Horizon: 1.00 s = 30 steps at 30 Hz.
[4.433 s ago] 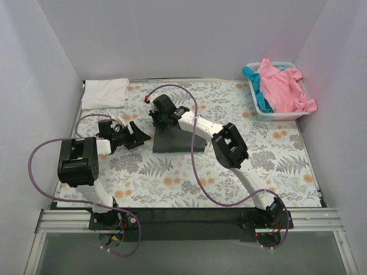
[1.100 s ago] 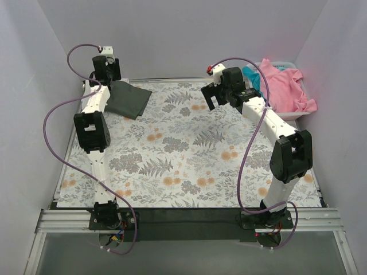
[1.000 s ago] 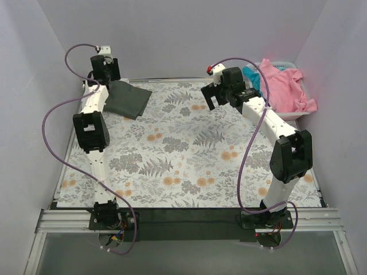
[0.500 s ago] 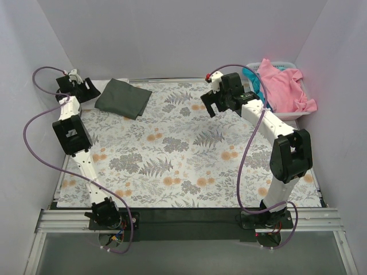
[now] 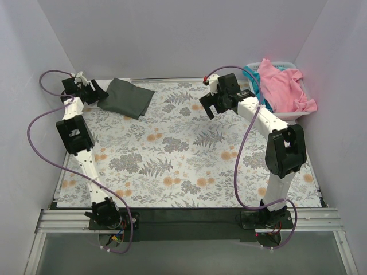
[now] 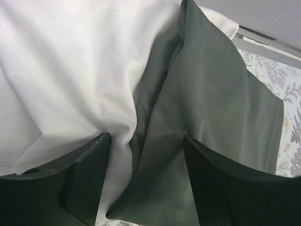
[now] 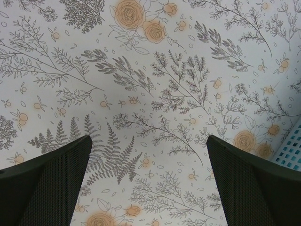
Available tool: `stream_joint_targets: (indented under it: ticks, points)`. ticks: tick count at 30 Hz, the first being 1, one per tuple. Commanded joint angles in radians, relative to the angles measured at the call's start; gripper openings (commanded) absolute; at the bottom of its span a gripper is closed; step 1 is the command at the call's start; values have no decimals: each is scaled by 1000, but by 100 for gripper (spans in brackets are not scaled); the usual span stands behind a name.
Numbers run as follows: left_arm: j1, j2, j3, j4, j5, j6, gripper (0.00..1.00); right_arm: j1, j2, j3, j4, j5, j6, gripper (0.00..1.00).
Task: Fold and stack the t-shirts
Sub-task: Neatly place the folded tshirt to the corner
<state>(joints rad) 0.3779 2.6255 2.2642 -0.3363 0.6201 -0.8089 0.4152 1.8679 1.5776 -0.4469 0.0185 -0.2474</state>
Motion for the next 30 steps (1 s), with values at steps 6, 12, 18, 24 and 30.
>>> stream_joint_targets:
  ticks: [6,12,18,24,30]
  points:
    - [4,-130,-20,52,44,-82,58,-1,7,58,-15,-11,-6,98]
    - [4,-185,-39,148,-60,-93,60,-3,5,53,-21,-46,-3,98]
    - [0,-139,-20,143,-11,-79,60,-1,14,64,-29,-46,-3,98]
    - [-11,-102,-23,138,89,-92,59,-1,24,68,-29,-42,-3,98]
    - [-16,-71,-31,123,58,-89,59,0,30,74,-30,-41,-3,98]
